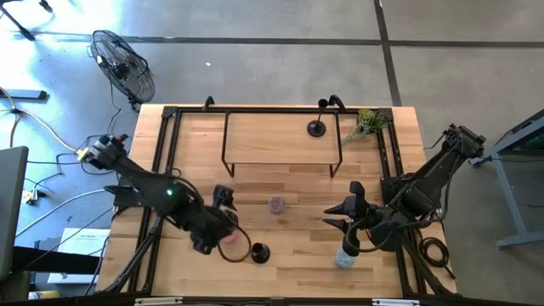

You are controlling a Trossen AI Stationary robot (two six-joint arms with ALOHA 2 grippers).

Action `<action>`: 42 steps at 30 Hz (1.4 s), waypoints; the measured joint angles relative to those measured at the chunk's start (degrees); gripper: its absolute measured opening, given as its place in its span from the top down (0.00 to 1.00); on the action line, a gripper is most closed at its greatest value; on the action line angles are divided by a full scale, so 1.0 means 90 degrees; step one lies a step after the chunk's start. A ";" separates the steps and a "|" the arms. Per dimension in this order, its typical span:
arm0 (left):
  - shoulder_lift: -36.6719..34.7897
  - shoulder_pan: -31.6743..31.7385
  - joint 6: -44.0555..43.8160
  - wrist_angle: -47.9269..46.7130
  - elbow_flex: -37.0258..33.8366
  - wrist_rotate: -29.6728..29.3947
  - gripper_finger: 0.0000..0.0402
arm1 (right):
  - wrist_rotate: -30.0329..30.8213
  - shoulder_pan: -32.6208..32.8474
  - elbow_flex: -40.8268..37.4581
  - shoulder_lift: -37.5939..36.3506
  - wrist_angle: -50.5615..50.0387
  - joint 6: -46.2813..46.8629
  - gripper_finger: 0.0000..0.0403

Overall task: Pick & Place candle stick holders
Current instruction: Put the pink patterned scented candle on the shelf

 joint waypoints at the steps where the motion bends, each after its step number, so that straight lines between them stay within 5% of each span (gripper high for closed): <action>1: 0.0072 0.0004 -0.0041 -0.0035 0.0000 0.0059 0.10 | -0.0001 0.0000 0.0000 0.0000 -0.0001 0.0020 0.74; 13: 0.0669 0.0031 -0.0191 -0.0246 0.0000 0.1186 0.10 | -0.0419 0.0000 0.0005 0.0460 0.0154 0.0407 0.74; 42: 0.0681 0.0035 -0.0167 0.1378 -0.1853 0.1504 0.10 | -0.0334 0.0376 0.0005 0.0588 0.1023 0.0002 0.74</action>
